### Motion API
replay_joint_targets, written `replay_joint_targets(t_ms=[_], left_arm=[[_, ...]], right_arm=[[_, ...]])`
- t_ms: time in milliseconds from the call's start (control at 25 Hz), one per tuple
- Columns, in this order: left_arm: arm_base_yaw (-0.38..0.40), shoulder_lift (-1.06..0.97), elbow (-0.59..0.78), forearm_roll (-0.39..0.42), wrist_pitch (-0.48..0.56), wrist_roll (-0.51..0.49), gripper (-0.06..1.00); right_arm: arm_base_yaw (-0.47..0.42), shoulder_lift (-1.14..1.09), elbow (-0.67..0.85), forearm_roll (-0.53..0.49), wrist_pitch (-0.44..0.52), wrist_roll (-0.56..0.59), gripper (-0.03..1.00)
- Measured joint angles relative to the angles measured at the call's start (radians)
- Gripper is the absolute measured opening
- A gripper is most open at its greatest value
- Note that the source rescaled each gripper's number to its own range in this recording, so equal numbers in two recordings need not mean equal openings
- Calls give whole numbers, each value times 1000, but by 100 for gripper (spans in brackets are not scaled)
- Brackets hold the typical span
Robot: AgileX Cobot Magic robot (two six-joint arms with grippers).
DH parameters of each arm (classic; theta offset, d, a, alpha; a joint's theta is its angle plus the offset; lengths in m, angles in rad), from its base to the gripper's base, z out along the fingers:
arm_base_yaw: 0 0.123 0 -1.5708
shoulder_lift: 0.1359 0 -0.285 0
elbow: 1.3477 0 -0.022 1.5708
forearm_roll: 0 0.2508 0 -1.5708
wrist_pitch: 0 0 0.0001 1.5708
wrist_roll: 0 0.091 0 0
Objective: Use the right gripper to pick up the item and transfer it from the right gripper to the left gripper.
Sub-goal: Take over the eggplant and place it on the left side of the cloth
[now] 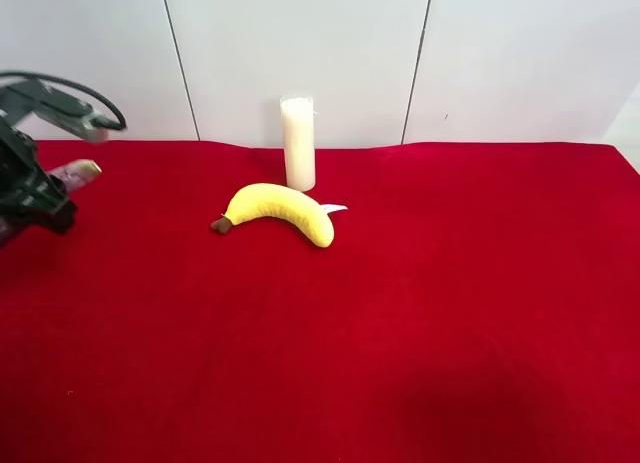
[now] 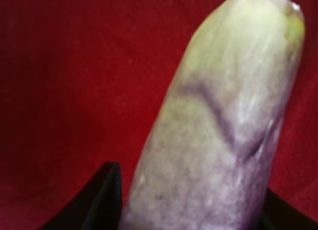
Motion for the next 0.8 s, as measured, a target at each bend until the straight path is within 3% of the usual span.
replay_joint_targets(t_ms=[360, 800], left_arm=[[0, 191, 0, -2, -69, 0, 0], [2, 202, 0, -39, -147, 0, 0]], right_arm=[[0, 0, 0, 0, 0, 0, 100], [0, 0, 0, 0, 0, 0, 100]])
